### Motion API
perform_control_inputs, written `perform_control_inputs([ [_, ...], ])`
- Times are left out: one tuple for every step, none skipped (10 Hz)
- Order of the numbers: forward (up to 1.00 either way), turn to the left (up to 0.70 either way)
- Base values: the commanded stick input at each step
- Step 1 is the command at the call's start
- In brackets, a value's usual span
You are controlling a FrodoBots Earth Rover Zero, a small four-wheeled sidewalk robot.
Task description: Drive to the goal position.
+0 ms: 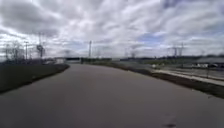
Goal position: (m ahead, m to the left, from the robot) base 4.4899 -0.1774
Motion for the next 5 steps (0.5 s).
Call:
perform_control_inputs([
  [0.98, 0.00],
  [0.98, 0.00],
  [0.98, 0.01],
  [0.98, 0.02],
  [0.98, 0.04],
])
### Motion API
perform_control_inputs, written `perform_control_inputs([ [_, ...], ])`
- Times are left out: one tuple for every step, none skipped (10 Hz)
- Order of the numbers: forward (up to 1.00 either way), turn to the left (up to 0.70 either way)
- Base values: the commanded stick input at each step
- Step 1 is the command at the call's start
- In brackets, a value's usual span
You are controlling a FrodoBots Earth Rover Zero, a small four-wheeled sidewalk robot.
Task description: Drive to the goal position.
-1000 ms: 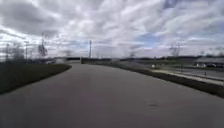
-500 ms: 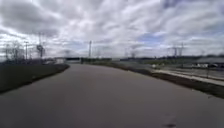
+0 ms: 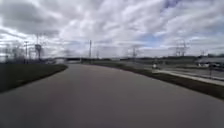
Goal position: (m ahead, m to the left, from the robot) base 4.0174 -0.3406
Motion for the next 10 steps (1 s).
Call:
perform_control_inputs([
  [0.98, 0.04],
  [0.98, 0.05],
  [0.98, 0.05],
  [0.98, 0.11],
  [0.97, 0.15],
  [0.98, 0.08],
  [0.98, 0.03],
  [0.98, 0.02],
  [0.98, 0.01],
  [0.97, 0.00],
])
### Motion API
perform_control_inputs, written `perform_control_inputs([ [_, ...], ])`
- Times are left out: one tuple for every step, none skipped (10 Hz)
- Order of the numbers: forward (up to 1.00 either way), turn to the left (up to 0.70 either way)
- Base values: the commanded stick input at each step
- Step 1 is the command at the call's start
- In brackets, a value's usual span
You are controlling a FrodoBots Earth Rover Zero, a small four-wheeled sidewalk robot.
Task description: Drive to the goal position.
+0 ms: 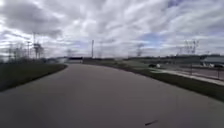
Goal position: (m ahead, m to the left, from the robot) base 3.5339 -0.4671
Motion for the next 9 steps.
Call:
perform_control_inputs([
  [0.97, 0.00],
  [0.97, 0.00],
  [0.97, 0.00],
  [0.97, 0.07],
  [0.98, 0.16],
  [0.98, 0.32],
  [0.98, 0.39],
  [0.98, 0.39],
  [0.98, 0.39],
])
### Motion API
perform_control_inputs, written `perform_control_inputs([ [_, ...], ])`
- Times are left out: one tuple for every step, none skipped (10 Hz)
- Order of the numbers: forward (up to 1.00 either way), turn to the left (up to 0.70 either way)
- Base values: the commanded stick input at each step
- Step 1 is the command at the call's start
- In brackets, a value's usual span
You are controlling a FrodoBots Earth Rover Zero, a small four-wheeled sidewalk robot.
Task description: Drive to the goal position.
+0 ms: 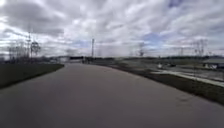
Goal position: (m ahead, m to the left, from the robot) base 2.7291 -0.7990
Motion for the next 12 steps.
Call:
perform_control_inputs([
  [0.98, 0.11],
  [0.98, 0.00],
  [0.98, 0.00],
  [0.98, 0.00],
  [0.98, 0.00],
  [0.98, 0.00],
  [0.97, 0.00],
  [0.98, 0.02],
  [0.98, 0.03],
  [0.98, 0.03],
  [0.98, 0.03],
  [0.98, 0.03],
])
